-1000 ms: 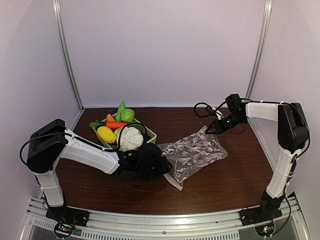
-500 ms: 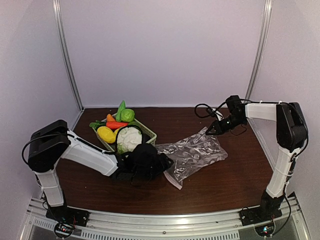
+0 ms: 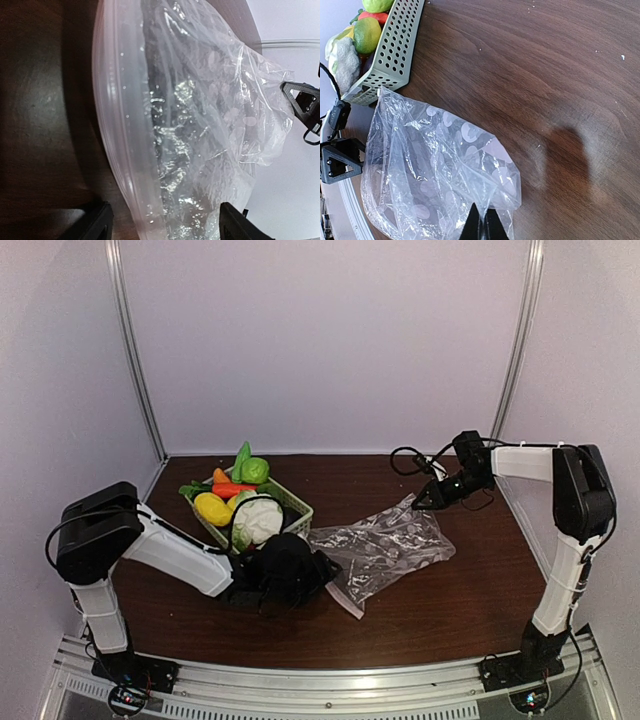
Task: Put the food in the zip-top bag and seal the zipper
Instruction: Pick up the zipper food storage bag at the center of the board.
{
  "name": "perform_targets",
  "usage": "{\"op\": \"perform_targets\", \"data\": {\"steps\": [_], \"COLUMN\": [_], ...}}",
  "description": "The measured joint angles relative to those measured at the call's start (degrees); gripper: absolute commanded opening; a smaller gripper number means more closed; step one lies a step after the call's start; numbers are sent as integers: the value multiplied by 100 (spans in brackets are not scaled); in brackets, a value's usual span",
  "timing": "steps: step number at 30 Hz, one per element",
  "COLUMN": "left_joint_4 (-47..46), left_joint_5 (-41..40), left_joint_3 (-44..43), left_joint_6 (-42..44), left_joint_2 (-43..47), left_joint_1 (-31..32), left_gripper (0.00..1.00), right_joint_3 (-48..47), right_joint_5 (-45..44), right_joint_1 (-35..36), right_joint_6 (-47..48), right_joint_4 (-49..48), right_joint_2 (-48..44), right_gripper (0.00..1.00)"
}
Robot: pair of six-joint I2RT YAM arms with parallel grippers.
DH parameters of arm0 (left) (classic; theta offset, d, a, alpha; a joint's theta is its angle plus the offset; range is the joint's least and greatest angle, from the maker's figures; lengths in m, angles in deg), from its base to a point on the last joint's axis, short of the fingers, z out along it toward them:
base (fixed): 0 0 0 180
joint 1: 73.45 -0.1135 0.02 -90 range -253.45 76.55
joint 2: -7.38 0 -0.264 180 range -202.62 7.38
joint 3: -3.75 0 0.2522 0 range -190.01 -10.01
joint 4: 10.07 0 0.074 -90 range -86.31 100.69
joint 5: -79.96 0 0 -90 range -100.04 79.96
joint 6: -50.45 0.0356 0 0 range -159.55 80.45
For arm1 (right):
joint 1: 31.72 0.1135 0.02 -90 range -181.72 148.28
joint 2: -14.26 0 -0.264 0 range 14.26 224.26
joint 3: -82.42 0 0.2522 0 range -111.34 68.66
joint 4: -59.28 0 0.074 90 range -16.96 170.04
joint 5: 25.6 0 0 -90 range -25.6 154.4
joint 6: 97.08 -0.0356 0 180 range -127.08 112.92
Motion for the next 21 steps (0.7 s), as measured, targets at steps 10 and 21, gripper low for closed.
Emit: {"op": "perform_targets", "data": {"steps": [10,21], "left_joint_4": [-221,-765], "left_joint_5": [-160,-286], "left_joint_3": [-72,-210], "left_joint_6": [332,1038], "left_joint_2": [-11,-7], "left_joint_1": [0,-2], "left_gripper": [27,0], "right_joint_3": [17,-122], "right_joint_5": [-2,2], "right_joint_1": [-17,-413], "right_joint_6": [11,-31], "right_joint_4": [-15,105], "right_joint_2": [11,393], "right_gripper": [2,0]}}
